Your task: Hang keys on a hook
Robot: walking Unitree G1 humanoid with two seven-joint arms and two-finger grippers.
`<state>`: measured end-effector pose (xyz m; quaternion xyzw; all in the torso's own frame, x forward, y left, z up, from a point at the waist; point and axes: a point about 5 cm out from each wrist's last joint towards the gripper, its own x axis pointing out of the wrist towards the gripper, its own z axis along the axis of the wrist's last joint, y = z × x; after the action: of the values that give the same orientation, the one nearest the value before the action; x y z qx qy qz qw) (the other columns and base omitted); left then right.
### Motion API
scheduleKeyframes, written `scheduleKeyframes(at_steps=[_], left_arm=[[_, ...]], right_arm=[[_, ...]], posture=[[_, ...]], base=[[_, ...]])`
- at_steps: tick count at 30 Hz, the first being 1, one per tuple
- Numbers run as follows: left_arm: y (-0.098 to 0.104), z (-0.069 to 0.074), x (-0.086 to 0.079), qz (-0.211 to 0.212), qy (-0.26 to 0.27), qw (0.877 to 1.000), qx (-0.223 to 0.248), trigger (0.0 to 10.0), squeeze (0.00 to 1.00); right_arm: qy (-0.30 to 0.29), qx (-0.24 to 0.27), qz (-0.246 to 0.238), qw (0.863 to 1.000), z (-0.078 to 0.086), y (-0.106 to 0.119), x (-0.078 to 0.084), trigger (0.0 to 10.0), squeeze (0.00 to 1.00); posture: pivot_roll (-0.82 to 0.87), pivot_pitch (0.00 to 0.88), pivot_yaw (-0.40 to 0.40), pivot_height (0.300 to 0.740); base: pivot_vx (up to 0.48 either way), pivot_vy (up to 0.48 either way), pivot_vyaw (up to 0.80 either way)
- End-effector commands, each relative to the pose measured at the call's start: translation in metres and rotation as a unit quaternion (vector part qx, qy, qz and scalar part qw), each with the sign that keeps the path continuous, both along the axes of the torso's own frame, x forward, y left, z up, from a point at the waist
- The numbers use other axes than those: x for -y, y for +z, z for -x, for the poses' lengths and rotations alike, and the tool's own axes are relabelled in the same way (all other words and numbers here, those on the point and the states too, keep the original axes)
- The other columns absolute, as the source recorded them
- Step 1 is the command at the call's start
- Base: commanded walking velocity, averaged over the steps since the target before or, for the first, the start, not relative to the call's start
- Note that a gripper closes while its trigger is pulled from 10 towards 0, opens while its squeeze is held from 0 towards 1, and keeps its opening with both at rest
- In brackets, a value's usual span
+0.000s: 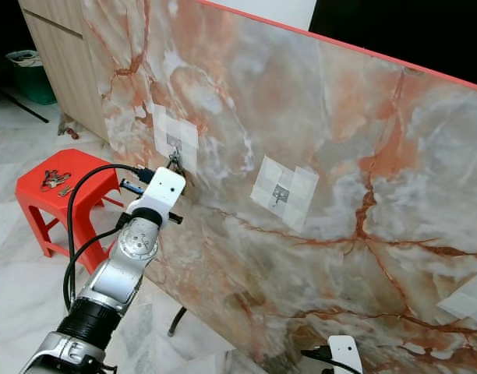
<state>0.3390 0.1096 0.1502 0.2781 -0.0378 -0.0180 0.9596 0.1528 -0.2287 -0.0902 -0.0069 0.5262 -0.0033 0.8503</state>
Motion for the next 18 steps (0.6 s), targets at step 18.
scheduleKeyframes(at_steps=[18], left_arm=[[0.0051, 0.0029, 0.0144, -0.110, -0.033, 0.993, 0.019, 10.0, 0.00]], right_arm=[[0.001, 0.012, 0.015, 1.000, -0.0057, 0.0047, 0.0095, 10.0, 0.00]], posture=[[-0.01, 0.000, -0.165, 0.740]], base=[[0.000, 0.000, 0.00]])
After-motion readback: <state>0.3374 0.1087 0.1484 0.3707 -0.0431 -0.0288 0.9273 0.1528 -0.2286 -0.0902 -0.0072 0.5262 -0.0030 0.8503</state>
